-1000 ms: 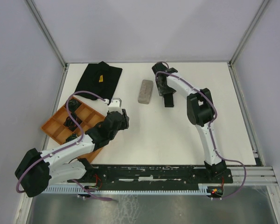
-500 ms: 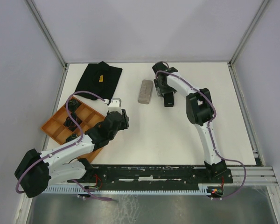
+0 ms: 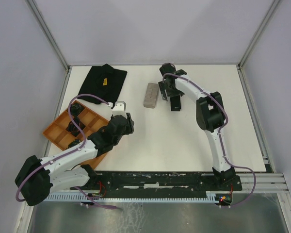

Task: Organize the sunglasses
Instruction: Move the sunglasses case at the center of the board, then adjust the sunglasses case at the center of the board, then reset both arms

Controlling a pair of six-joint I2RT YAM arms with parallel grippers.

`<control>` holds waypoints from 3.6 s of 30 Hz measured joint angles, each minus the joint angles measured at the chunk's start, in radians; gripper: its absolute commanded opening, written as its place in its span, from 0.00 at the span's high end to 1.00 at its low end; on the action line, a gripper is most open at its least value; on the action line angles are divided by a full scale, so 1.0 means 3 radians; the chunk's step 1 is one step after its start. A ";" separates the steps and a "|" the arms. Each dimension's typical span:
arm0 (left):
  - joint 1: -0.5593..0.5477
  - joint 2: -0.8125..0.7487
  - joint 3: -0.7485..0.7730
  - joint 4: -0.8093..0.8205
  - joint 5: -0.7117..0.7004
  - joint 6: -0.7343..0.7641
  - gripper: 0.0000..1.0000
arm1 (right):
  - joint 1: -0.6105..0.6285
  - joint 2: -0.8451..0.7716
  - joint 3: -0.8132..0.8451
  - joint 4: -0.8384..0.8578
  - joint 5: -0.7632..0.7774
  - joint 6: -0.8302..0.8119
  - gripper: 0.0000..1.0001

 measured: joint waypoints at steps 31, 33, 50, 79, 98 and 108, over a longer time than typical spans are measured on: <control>0.0000 -0.0019 0.0092 -0.0043 0.0006 0.0000 0.53 | -0.0615 -0.0764 -0.0922 0.0627 -0.1185 0.0207 0.17; 0.0000 -0.0017 0.0092 -0.0043 0.0008 0.0001 0.53 | -0.0632 -0.0725 -0.0924 0.0635 -0.1253 0.0231 0.19; 0.0000 0.0008 0.0112 -0.0042 0.0029 0.0000 0.53 | -0.0638 -0.0577 -0.0924 0.0722 -0.1357 0.0270 0.28; 0.0000 0.0014 0.0281 -0.0085 0.0029 0.0001 0.49 | -0.0641 -0.1446 -0.1553 0.1227 -0.1484 0.0285 0.12; 0.0000 -0.1090 0.0329 -0.0235 -0.0272 0.0155 0.00 | -0.0641 -0.4712 -0.3878 0.2124 -0.1417 0.0369 0.05; 0.0000 -0.1713 0.0329 -0.0760 -0.0743 0.0164 0.01 | -0.0641 -0.6505 -0.4601 0.1900 -0.0970 0.0385 0.01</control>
